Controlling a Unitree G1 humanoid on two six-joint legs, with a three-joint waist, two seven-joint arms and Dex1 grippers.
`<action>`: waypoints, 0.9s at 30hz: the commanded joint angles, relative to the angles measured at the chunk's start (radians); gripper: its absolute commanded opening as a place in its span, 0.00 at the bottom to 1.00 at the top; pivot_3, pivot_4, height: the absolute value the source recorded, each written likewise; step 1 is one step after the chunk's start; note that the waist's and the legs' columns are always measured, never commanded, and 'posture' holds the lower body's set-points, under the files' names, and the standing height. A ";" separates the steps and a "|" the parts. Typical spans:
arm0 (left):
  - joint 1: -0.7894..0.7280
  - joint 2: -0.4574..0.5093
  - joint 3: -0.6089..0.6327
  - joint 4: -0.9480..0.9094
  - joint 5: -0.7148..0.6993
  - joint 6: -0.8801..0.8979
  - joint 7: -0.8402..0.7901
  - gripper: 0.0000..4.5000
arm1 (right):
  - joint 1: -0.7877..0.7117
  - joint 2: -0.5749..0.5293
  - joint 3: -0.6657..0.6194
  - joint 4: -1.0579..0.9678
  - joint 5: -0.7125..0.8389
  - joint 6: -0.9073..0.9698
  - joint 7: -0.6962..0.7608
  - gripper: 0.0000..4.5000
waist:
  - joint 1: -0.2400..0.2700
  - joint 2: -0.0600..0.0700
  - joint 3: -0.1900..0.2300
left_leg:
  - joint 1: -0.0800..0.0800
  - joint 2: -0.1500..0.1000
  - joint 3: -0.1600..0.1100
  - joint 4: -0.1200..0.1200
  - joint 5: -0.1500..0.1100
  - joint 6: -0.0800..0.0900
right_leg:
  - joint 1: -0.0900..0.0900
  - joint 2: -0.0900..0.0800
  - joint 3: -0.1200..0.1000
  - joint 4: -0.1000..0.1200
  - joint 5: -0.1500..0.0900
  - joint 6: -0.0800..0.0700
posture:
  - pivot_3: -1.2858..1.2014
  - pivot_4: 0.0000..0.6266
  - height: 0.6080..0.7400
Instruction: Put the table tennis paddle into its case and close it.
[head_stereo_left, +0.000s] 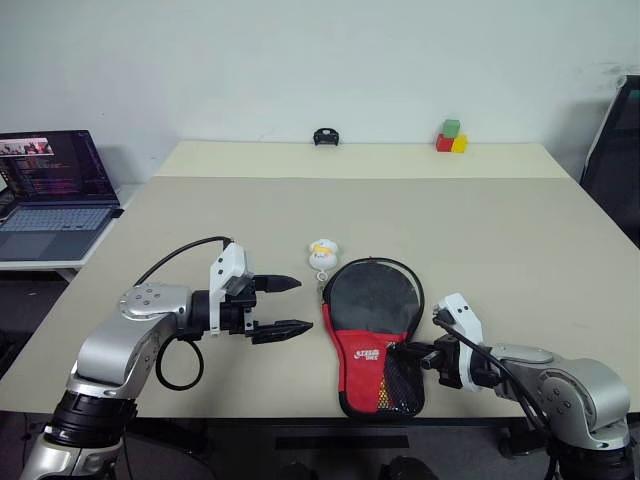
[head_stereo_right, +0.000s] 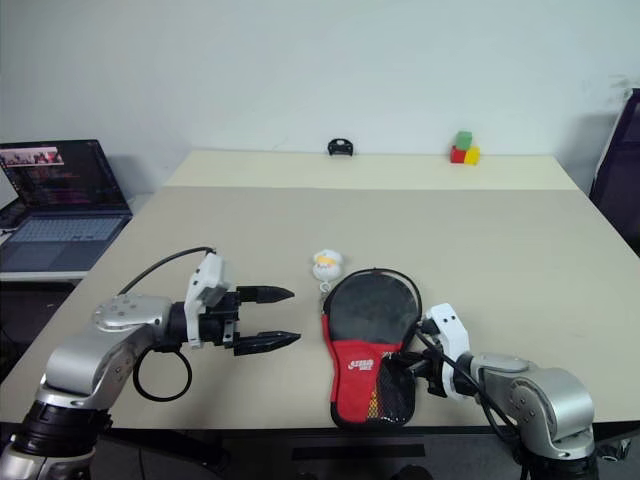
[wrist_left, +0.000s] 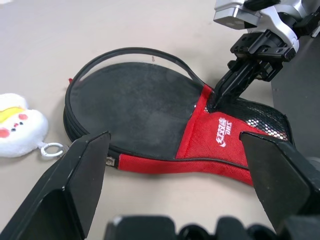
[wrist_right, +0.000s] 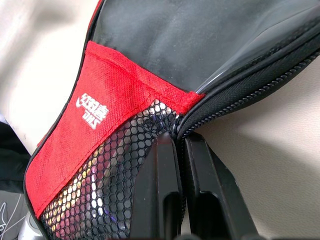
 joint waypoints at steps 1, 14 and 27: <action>-0.012 0.008 0.001 -0.020 -0.005 -0.017 -0.005 1.00 | 0.004 0.014 -0.017 -0.026 0.034 0.017 -0.014 0.00 | 0.000 0.000 0.000 | 0.000 0.000 0.000 0.000 0.000 0.000 | 0.000 0.000 0.000 0.000 0.000 0.000 | 0.52 0.24 1.00; 0.001 0.008 0.000 -0.025 0.003 -0.028 0.001 1.00 | 0.016 0.017 -0.090 -0.035 0.051 0.057 -0.069 0.60 | 0.000 0.000 0.000 | 0.000 0.000 0.000 0.000 0.000 0.000 | 0.000 0.000 0.000 0.000 0.000 0.000 | 0.52 0.24 1.00; -0.006 0.000 -0.001 0.002 0.013 -0.050 0.017 1.00 | -0.035 -0.137 -0.275 -0.115 0.220 -0.031 0.069 1.00 | 0.001 0.000 0.000 | 0.000 0.000 -0.001 0.000 0.000 0.000 | 0.002 0.000 -0.001 -0.002 0.000 0.001 | 0.52 0.24 1.00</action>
